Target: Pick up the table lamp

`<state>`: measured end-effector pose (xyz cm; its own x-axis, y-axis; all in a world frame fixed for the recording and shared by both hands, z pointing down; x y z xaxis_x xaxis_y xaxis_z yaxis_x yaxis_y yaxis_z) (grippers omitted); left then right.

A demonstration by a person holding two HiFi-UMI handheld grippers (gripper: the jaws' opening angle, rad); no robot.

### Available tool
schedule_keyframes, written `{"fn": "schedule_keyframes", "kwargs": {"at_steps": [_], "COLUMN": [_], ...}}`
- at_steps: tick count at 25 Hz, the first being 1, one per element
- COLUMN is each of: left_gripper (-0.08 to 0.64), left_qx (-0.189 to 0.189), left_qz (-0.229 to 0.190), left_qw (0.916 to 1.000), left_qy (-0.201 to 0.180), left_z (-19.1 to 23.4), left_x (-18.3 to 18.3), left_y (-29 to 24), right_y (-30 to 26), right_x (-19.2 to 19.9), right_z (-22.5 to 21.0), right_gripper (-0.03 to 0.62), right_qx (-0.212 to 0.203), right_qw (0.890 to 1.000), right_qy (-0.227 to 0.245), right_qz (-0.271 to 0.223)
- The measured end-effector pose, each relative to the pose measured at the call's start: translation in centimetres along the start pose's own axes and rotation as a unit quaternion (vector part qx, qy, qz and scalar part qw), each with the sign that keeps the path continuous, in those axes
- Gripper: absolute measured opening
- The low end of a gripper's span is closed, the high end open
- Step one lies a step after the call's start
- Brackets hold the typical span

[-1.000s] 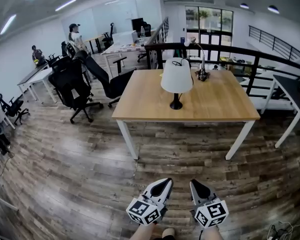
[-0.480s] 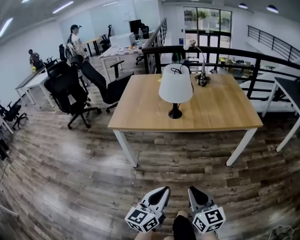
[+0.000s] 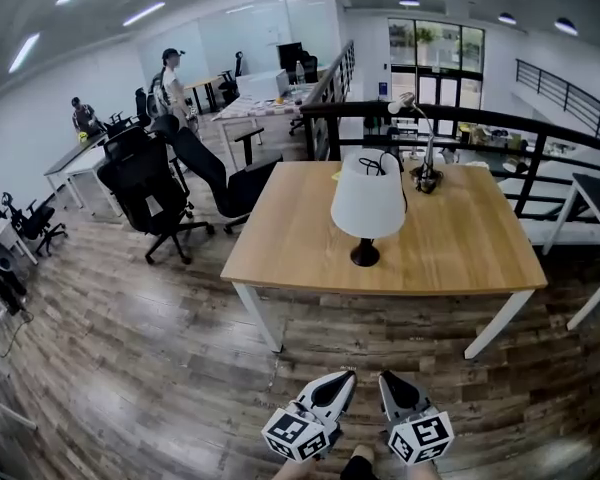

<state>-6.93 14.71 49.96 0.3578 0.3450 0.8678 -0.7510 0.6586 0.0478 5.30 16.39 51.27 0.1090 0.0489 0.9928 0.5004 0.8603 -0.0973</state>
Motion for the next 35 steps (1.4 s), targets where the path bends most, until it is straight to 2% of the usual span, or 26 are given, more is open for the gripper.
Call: {"fn": "schedule_keyframes", "kwargs": {"at_steps": [5,11,17,24,35], "left_gripper": [0.009,0.009,0.009,0.009,0.009], "left_qx": [-0.003,-0.004,-0.022,-0.047,-0.045], "left_qz": [-0.012,-0.007,-0.008,-0.009,-0.010], "left_qw": [0.9999,0.9999,0.9997,0.9985,0.9984], "left_qy": [0.010,0.006,0.011,0.027,0.033], "left_z": [1.8,2.8,4.1,4.8,7.5], "left_x": [-1.2,-1.9,-1.8,-1.3,-1.8], "left_y": [-2.9,-5.5,-6.7,-6.4,-10.2], "right_y": [-2.7,-5.2,-7.3,-7.8,-11.4], "right_x": [-0.3,0.1,0.6,1.5,2.4], "right_z": [-2.3,-4.6,-5.1,-5.8,-8.3], "right_gripper": [0.044,0.044,0.044,0.044,0.044], "right_qx": [-0.012,-0.023,-0.052,-0.059,-0.069], "right_qw": [1.000,1.000,0.999,0.998,0.997], "right_qy": [0.006,-0.001,0.006,-0.006,-0.008], "right_qz": [0.000,0.005,0.006,0.016,0.021]}}
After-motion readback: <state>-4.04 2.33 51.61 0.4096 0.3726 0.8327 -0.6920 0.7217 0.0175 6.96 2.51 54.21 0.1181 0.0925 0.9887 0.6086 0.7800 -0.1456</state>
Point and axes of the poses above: the fingertips, and each gripper's own axes: y backward along the fingers, z to its left, x out of its underside, the point moved 5 cm from there along y, backward along the fingers, and after that the axes turned 13 degrees about y, right-handed, at the moved point
